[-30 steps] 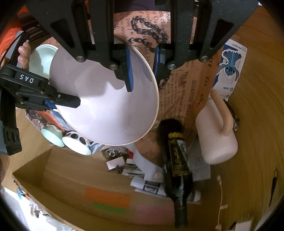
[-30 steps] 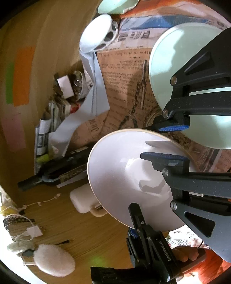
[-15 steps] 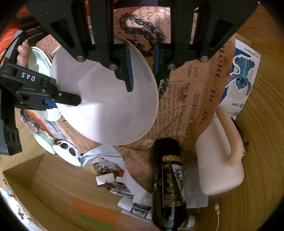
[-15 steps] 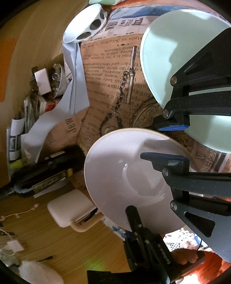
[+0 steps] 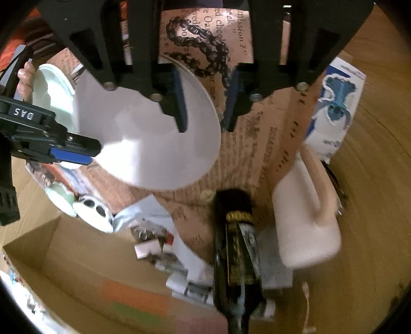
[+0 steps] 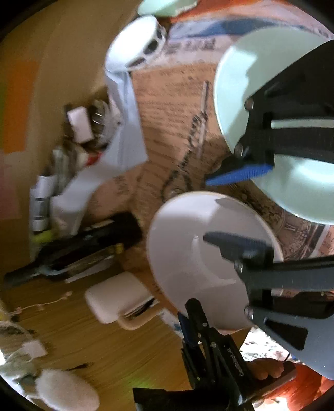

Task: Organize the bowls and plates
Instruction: 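Lower the mauve bowl onto the mint green plate and open both grippers, then move both grippers toward the white bowl beside the small mint bowl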

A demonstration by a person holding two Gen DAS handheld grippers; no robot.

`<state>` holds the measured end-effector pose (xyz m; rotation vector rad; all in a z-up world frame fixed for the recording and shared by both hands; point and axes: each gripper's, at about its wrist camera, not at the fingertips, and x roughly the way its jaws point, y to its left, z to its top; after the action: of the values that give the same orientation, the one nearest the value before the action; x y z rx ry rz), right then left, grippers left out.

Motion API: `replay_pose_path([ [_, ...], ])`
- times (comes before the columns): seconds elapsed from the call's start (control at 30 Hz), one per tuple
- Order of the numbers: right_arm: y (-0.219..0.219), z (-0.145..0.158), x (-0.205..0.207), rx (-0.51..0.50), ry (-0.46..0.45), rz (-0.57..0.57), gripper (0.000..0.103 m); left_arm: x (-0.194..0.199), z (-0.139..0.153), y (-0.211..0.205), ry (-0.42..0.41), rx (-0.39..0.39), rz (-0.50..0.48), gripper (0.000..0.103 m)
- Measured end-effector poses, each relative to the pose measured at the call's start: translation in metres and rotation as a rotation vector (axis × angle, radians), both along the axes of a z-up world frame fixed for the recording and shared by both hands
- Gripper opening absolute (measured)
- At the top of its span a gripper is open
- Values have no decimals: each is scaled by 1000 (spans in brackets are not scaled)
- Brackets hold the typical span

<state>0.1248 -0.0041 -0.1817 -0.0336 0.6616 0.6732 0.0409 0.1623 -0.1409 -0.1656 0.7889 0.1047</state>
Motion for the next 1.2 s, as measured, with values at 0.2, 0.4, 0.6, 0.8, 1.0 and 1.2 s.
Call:
replay_pose_path([
  [0.2,-37,33,-19,30,-147,-86,64,-11,41,-11,-122,19,-3,68],
  [0.4,-83,54,-22,61,-248,-201,74,-6,70,-31,-209,7,-22,91],
  [0.6,-127,65,-15,104,-284,-285,74,16,87,-59,-231,22,-48,95],
  [0.8,-164,74,-4,131,-321,-346,77,54,97,-86,-215,14,-66,95],
  [1.0,-190,76,20,137,-325,-385,77,102,97,-117,-160,16,-95,95],
  [1.2,-204,68,59,135,-273,-408,77,150,90,-144,-88,19,-122,95],
])
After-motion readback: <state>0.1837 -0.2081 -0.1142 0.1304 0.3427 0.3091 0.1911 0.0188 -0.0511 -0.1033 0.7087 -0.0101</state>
